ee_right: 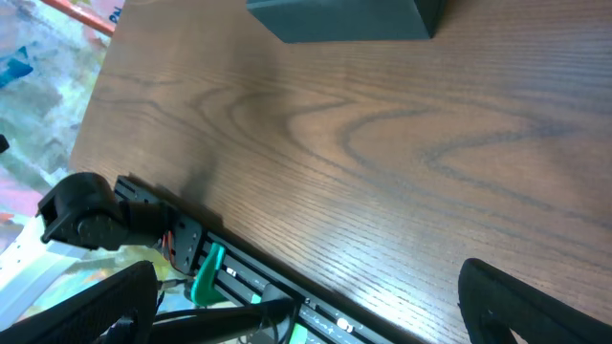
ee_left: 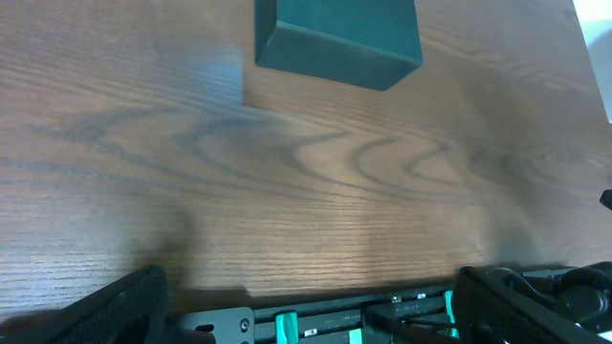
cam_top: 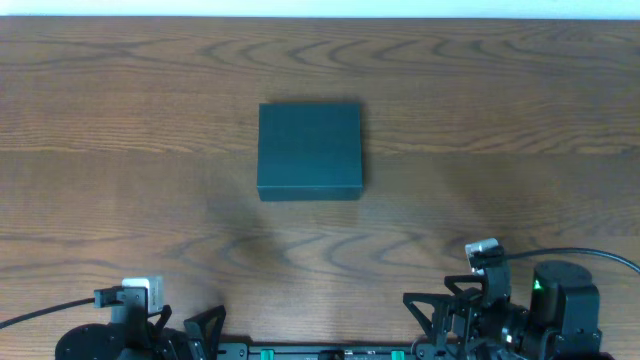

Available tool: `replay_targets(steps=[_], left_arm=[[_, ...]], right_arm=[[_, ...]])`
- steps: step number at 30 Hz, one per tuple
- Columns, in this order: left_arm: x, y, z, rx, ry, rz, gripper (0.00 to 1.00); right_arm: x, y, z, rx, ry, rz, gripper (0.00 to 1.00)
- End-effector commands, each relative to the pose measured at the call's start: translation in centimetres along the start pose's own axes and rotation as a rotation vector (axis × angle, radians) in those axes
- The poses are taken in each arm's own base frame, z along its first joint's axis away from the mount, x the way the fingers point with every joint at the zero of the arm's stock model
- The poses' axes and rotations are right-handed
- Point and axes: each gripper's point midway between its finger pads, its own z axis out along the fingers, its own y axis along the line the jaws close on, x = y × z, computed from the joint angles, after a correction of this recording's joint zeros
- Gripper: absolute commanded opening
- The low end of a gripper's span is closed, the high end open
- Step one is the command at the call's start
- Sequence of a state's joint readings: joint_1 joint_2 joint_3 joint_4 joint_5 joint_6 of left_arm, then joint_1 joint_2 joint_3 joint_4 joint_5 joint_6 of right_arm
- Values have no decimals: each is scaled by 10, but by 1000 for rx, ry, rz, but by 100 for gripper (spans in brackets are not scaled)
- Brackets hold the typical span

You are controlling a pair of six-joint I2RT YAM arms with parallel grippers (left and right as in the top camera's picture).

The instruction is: Pack container

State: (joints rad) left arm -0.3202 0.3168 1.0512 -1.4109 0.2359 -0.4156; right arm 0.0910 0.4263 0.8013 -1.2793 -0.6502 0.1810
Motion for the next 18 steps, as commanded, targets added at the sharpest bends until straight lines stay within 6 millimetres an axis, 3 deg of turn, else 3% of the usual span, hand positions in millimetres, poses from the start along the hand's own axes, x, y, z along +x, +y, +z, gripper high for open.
replay_targets(steps=[1, 4, 7, 10, 12, 18], left_arm=[[1, 4, 1, -20, -2, 10, 95], [-15, 23, -1, -132, -88, 48, 95], [-51, 35, -9, -232, -273, 61, 95], [-86, 44, -6, -330, -446, 185, 95], [-95, 58, 10, -389, -507, 196, 95], [-94, 117, 76, -475, -591, 61, 96]], right_arm=[[2, 1, 1, -8, 10, 8, 99], [2, 1, 1, -8, 10, 8, 99], [2, 1, 1, -8, 10, 8, 99], [2, 1, 1, -8, 10, 8, 99], [2, 1, 1, -8, 9, 8, 99], [2, 1, 1, -8, 9, 8, 99]])
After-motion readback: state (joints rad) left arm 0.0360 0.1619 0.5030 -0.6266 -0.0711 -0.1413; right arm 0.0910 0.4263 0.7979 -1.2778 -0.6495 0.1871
